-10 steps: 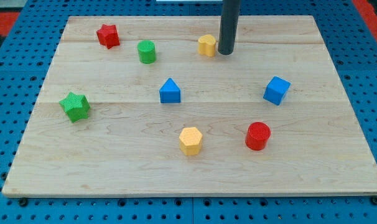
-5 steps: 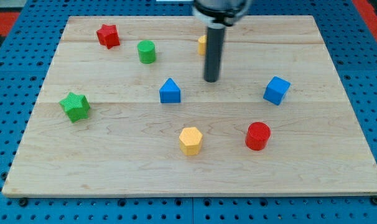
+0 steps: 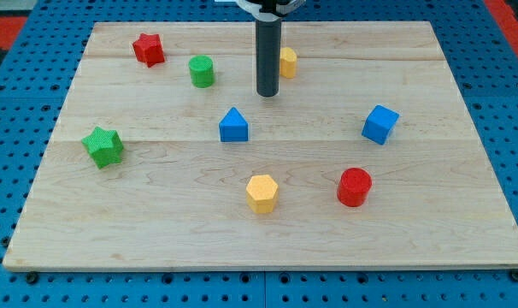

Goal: Slightly push the yellow heart to the left side

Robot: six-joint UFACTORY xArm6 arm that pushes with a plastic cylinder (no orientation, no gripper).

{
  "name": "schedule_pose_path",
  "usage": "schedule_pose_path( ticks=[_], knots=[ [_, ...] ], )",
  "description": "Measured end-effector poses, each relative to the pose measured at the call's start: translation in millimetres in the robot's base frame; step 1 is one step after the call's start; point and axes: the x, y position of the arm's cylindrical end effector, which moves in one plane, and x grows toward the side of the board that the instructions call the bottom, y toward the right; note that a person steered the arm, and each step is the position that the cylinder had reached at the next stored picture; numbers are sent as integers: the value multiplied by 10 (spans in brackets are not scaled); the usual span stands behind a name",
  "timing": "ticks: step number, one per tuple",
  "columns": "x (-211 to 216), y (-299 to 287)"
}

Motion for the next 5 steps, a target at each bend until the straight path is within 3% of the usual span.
schedule_pose_path(
  ticks=[2, 3, 4, 5],
  knots=[
    [-167, -672],
    [-746, -373],
    [-904, 323],
    [-685, 32]
  ],
)
